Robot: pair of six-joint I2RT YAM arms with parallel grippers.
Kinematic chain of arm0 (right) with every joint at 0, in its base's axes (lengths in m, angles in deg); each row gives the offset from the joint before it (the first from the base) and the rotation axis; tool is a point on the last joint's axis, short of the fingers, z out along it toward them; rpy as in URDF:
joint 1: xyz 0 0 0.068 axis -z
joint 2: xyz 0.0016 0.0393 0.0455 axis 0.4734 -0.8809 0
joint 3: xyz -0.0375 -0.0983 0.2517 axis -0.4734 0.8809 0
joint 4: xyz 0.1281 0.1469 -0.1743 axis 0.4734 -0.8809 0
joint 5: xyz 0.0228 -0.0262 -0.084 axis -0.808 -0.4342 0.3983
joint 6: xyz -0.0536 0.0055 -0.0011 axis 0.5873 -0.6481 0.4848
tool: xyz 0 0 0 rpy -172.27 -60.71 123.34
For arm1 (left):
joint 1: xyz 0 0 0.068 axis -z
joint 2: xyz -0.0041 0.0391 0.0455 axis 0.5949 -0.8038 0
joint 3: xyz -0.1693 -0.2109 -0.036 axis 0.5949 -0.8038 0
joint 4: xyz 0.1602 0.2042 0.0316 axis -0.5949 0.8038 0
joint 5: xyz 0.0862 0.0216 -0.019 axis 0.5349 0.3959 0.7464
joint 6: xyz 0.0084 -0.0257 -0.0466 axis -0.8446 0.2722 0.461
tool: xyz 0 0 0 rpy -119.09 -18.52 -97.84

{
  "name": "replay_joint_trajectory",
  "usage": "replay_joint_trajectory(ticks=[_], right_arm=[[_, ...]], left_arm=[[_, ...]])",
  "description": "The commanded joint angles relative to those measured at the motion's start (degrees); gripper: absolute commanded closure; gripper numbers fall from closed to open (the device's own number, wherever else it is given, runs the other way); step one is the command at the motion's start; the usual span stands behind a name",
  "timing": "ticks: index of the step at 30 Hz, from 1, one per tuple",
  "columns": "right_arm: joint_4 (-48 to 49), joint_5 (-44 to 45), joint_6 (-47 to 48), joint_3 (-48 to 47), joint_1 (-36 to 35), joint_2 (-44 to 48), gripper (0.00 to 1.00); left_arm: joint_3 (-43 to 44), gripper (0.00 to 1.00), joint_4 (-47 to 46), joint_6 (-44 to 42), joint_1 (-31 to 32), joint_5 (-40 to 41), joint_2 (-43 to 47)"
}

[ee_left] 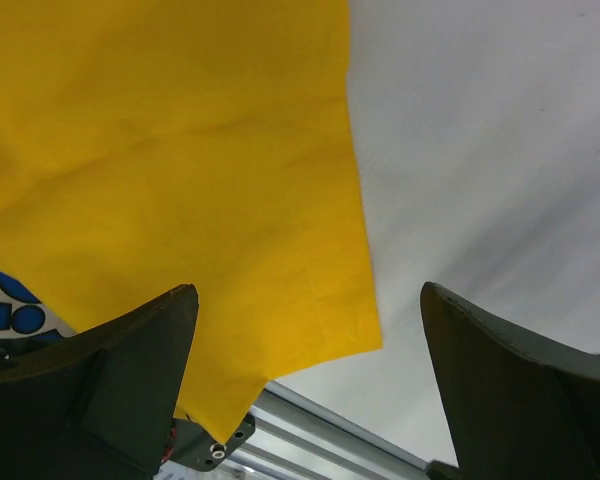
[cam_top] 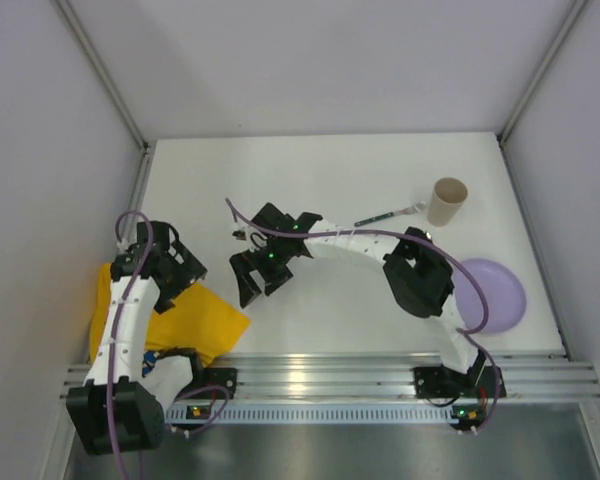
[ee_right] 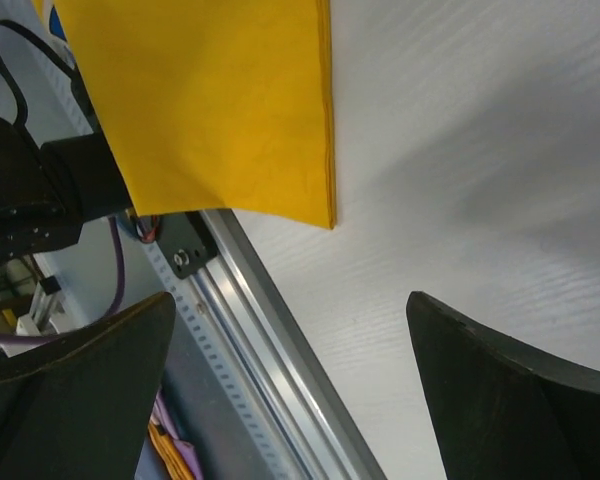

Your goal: Set the dinner table for one person

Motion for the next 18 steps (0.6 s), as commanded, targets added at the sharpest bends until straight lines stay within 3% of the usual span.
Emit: replay_joint_trajectory(ticks=[1,10,18], right_arm=[[0.59,0.58,-0.61,2.85,0.72,8.45,0.0],[-1.16,7.43,0.27,20.16,3.88,30.34,0.0],[-5.03,15.08,-0.61,30.71,5.03,45.72,0.0]], left_arm=[[0.35,0.02,-1.51,3.57,-0.42,0.65,-4.6],[4.22,0.02,-7.39,5.52,-1.99,4.88,-25.25],[1.15,0.04,-14.16,2.61,-7.27,5.76,-34.24]])
